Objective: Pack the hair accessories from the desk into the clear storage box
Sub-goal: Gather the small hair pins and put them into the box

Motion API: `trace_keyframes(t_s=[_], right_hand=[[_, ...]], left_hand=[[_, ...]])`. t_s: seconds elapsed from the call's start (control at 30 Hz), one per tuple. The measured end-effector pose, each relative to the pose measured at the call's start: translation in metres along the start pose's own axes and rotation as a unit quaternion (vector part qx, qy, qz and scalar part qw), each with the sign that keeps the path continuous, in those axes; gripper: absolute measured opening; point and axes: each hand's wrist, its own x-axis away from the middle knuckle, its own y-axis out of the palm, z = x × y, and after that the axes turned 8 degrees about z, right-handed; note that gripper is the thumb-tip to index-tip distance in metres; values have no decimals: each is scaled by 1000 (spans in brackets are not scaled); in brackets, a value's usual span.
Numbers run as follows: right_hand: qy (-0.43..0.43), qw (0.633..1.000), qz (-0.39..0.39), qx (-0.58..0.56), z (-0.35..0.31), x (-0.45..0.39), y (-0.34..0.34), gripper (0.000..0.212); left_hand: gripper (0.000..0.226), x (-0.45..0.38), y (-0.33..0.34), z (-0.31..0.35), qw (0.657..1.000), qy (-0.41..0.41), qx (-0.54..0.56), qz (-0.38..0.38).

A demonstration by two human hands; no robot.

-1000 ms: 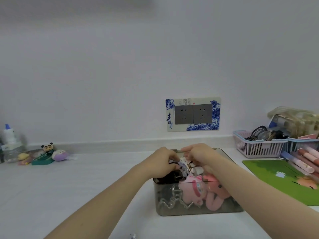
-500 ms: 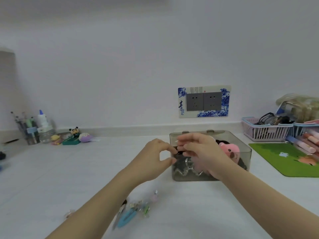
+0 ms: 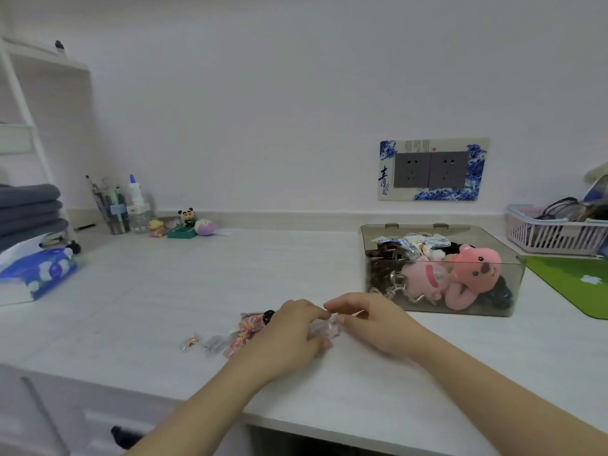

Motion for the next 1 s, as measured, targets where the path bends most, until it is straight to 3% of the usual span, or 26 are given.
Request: trace_keyframes(t_s=[0.2,0.33,0.47,0.8,1.0], right_hand=[[-53,997,-23,44,6,2,12,33],[-92,989,-15,113,8,-3,18,40],[-112,984,-25,137,3,-12,22,31],[-54,992,58,102,15,-20,23,12],[1,995,82,52,14,-17,20,16]], left_hand=[[34,9,-11,-23,996,31,6,83],[47,20,-16,-41,996,36,-62,59],[57,25,-9,-51,998,24,-56,35],[49,-5,4,-66,998,51,3,26],[50,-10,4,-66,997,38,55,43]])
